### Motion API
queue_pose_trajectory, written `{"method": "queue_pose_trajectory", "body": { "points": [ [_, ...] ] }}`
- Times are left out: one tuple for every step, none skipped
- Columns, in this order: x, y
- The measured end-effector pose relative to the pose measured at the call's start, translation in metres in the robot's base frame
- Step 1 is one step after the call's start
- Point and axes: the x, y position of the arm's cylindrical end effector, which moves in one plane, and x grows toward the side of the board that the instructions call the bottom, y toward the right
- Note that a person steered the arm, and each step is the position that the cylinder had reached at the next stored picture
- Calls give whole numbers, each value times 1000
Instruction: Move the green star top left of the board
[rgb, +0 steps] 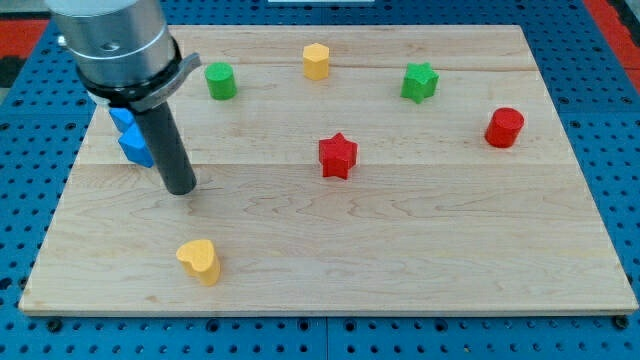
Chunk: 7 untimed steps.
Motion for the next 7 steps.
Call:
{"method": "queue_pose_trajectory", "body": {
  "points": [
    [0,18],
    [-1,23],
    [-33,63],
    [-69,93],
    [-91,169],
    [-93,231],
    [-108,273]
  ]
}}
